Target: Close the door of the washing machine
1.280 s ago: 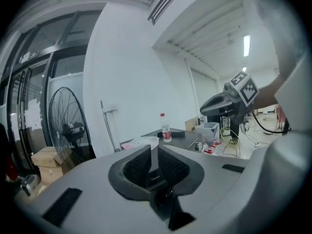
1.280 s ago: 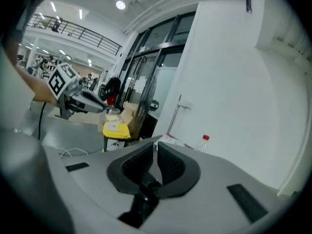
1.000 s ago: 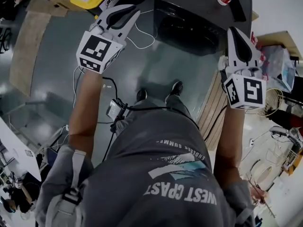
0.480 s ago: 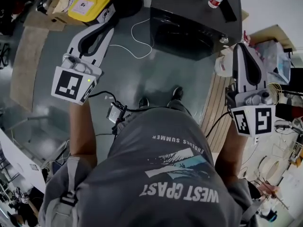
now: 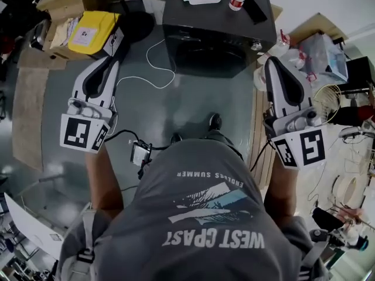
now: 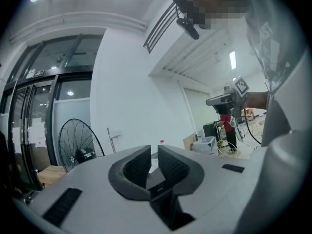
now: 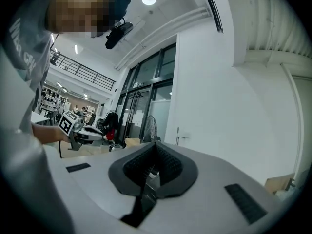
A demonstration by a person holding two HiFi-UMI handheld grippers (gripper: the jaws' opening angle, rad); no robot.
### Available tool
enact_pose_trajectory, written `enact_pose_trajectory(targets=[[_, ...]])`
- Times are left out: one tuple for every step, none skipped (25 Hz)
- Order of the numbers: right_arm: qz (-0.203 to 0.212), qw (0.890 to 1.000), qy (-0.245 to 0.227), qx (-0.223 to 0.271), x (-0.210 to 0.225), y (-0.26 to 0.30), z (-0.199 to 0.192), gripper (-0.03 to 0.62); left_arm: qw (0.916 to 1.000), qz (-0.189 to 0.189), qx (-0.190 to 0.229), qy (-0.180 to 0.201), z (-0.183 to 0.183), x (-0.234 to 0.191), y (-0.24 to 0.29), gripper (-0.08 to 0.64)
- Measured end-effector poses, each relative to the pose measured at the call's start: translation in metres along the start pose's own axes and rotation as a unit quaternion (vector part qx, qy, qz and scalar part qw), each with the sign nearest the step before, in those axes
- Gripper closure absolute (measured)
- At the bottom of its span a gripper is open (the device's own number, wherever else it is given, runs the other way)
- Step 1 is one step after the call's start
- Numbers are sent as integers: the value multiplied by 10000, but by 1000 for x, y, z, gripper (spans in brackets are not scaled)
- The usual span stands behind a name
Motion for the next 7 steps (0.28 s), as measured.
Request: enact_pose_trajectory(targets=[[-32,10000,3,-11,1,-2,0,565,10000,-25,14,7,1,1,1,505],[-55,10000,10,-21,1,-4,-1,565,10000,-44,19,9,1,2,1,505],[-70,10000,19,-31,2,-5,-1,565,10000,-62,19,8,2,4,1,505],[-81,10000,31,-40,2,-6,-2,565,10000,-79,17,6,1,5,1,505],[-90,9999,46,-49,2,-7,-3,565,10000,-98,13,2,1,7,2,505],[-99,9999,62,-57,3,-8,-4,565,9999,-116,6,-2,0,8,2,505],[-107,9999,80,-65,3,-8,-6,565,9999,-135,-1,-7,-1,9,3,505]])
Point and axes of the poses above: the fingertips, and each gripper's own axes: y forward along the fingers, x to its right, z out of its top, the point moved 3 cm from there along -y, backward along the fingers, and after that the axes turned 8 degrees about -x, right-handed, at the moved point
